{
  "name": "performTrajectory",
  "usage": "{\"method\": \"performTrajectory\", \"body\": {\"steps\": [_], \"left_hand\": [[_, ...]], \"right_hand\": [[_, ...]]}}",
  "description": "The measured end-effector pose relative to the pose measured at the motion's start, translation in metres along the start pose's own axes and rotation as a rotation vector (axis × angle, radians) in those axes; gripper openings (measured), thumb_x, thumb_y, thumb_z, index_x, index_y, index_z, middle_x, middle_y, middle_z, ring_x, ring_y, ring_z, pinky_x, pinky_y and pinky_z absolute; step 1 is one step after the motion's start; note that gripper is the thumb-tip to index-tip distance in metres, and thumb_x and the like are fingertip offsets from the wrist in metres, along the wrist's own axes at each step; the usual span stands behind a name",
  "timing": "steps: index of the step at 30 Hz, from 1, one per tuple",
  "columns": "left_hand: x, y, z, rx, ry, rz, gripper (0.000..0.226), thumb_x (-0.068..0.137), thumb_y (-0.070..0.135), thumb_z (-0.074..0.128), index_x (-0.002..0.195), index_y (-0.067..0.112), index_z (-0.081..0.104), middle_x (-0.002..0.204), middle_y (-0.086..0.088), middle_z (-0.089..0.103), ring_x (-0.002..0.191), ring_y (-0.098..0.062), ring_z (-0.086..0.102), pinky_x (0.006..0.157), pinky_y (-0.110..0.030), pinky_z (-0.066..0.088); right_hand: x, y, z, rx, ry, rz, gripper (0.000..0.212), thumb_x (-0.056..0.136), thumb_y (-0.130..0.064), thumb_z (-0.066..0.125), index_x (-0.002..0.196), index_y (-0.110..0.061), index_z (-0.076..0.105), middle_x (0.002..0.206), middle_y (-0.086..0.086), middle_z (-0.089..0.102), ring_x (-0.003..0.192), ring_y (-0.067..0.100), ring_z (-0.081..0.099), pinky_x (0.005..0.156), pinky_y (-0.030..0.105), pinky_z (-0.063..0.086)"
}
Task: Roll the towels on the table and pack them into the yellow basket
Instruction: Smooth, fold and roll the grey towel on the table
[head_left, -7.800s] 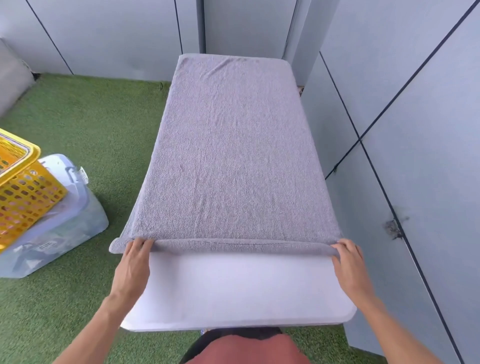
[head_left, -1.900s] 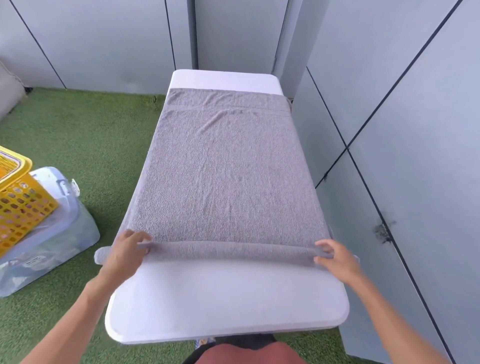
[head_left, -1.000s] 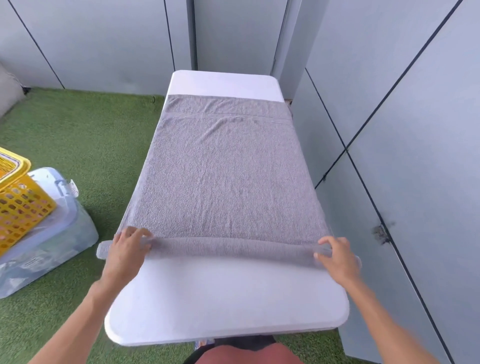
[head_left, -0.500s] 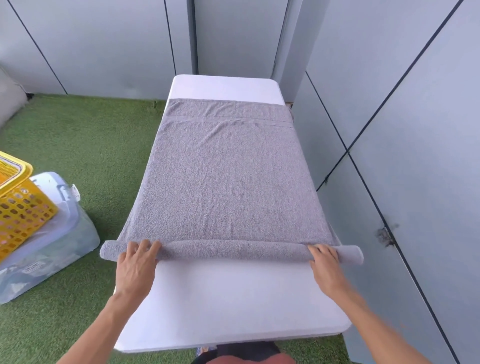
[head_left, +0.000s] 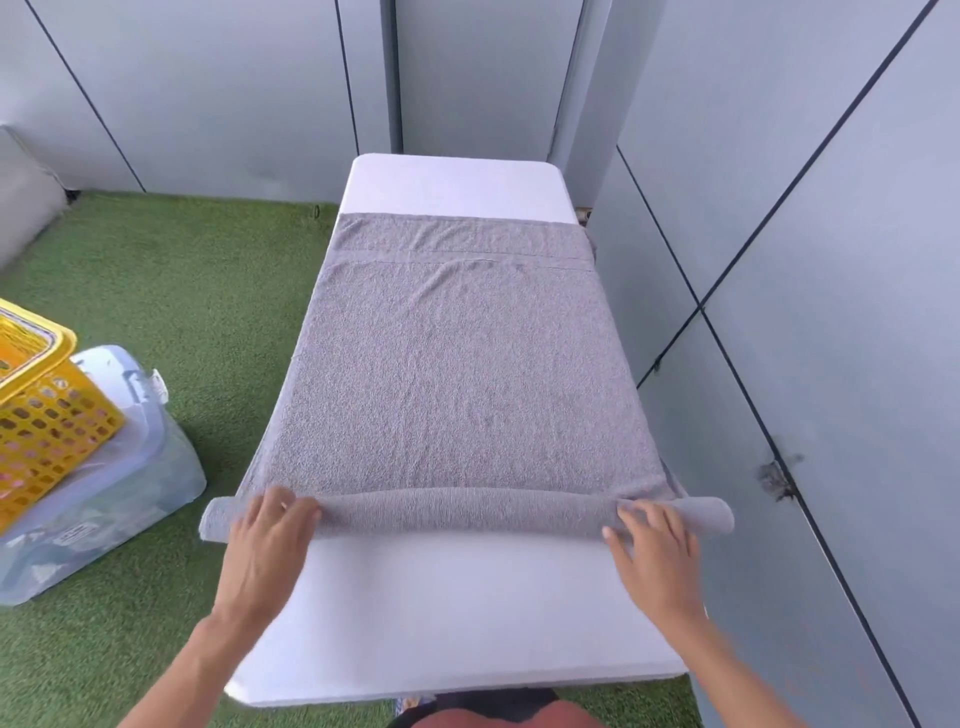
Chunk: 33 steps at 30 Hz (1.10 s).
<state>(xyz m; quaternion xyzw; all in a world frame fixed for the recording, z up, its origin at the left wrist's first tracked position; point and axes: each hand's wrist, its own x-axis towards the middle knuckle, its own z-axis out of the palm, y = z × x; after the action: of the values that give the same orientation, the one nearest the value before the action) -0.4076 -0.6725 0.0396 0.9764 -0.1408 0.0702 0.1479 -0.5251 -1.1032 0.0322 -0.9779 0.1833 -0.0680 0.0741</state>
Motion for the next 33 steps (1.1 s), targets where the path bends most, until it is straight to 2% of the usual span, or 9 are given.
{"method": "performTrajectory", "body": {"steps": [4, 7, 12, 17, 20, 23, 25, 30, 33], "left_hand": [[-0.021, -0.008, 0.021, 0.036, -0.059, 0.114, 0.05, 0.083, 0.02, 0.069, 0.127, 0.004, 0.053, 0.117, -0.012, 0.053, 0.101, -0.033, 0.052, 0.084, -0.047, 0.051], [0.002, -0.012, 0.026, 0.019, -0.092, 0.083, 0.043, 0.081, -0.003, 0.063, 0.122, 0.005, 0.057, 0.113, -0.009, 0.056, 0.1, -0.031, 0.051, 0.088, -0.042, 0.047], [0.026, -0.014, 0.014, 0.021, -0.322, -0.005, 0.047, 0.079, -0.013, 0.049, 0.117, 0.011, 0.064, 0.1, -0.004, 0.06, 0.097, -0.027, 0.054, 0.086, -0.035, 0.044], [0.044, -0.014, 0.002, -0.096, -0.71, -0.198, 0.044, 0.088, -0.001, 0.042, 0.125, 0.017, 0.058, 0.12, -0.006, 0.061, 0.114, -0.026, 0.054, 0.086, -0.027, 0.038], [0.048, -0.011, 0.006, -0.28, -0.529, -0.345, 0.042, 0.083, -0.005, 0.046, 0.121, 0.011, 0.055, 0.115, -0.011, 0.061, 0.108, -0.03, 0.057, 0.081, -0.029, 0.038], [0.029, -0.006, 0.008, -0.168, -0.123, -0.19, 0.028, 0.079, -0.005, 0.05, 0.098, 0.013, 0.06, 0.099, -0.008, 0.055, 0.094, -0.033, 0.053, 0.081, -0.041, 0.039], [0.007, 0.0, 0.013, -0.018, -0.01, -0.083, 0.021, 0.081, -0.001, 0.054, 0.094, 0.014, 0.06, 0.098, -0.005, 0.054, 0.089, -0.032, 0.049, 0.075, -0.043, 0.041], [-0.026, 0.007, 0.031, 0.147, -0.106, 0.004, 0.067, 0.072, 0.004, 0.074, 0.133, -0.001, 0.046, 0.131, -0.019, 0.052, 0.123, -0.037, 0.049, 0.101, -0.048, 0.042], [-0.003, 0.012, 0.021, 0.168, -0.137, -0.026, 0.062, 0.068, 0.007, 0.078, 0.125, 0.007, 0.053, 0.114, -0.012, 0.056, 0.103, -0.034, 0.054, 0.082, -0.047, 0.046]], "right_hand": [[-0.002, 0.01, 0.009, 0.008, -0.128, -0.051, 0.061, 0.07, -0.022, 0.08, 0.126, -0.012, 0.056, 0.122, 0.004, 0.056, 0.119, 0.03, 0.049, 0.099, 0.046, 0.039], [0.016, 0.001, -0.001, -0.024, -0.156, 0.04, 0.05, 0.069, -0.012, 0.081, 0.115, -0.014, 0.062, 0.108, 0.002, 0.062, 0.109, 0.03, 0.056, 0.086, 0.048, 0.046], [0.023, 0.002, -0.019, -0.078, -0.402, 0.064, 0.028, 0.093, -0.024, 0.052, 0.121, -0.022, 0.055, 0.12, -0.004, 0.056, 0.121, 0.023, 0.046, 0.093, 0.041, 0.04], [0.032, 0.022, -0.037, 0.234, -0.716, 0.155, 0.016, 0.083, -0.019, 0.053, 0.086, -0.035, 0.057, 0.089, -0.009, 0.062, 0.085, 0.016, 0.061, 0.072, 0.033, 0.05], [0.042, 0.019, -0.032, 0.404, -0.536, 0.232, 0.039, 0.082, -0.008, 0.061, 0.115, -0.028, 0.056, 0.111, -0.004, 0.052, 0.105, 0.016, 0.054, 0.076, 0.024, 0.041], [0.028, 0.013, -0.022, 0.268, -0.122, 0.163, 0.026, 0.078, -0.002, 0.069, 0.099, -0.018, 0.067, 0.114, 0.006, 0.053, 0.11, 0.03, 0.051, 0.093, 0.036, 0.039], [0.006, 0.01, -0.015, 0.053, 0.028, 0.081, 0.014, 0.082, -0.01, 0.07, 0.092, -0.019, 0.072, 0.116, 0.006, 0.058, 0.115, 0.032, 0.047, 0.095, 0.043, 0.036], [-0.015, 0.006, 0.006, -0.114, -0.076, -0.018, 0.05, 0.077, -0.033, 0.071, 0.122, -0.013, 0.061, 0.134, 0.01, 0.05, 0.124, 0.036, 0.039, 0.098, 0.051, 0.037], [0.005, 0.004, 0.012, -0.027, -0.123, -0.018, 0.052, 0.07, -0.011, 0.078, 0.119, -0.005, 0.062, 0.128, 0.013, 0.052, 0.123, 0.038, 0.038, 0.104, 0.051, 0.035]]}}
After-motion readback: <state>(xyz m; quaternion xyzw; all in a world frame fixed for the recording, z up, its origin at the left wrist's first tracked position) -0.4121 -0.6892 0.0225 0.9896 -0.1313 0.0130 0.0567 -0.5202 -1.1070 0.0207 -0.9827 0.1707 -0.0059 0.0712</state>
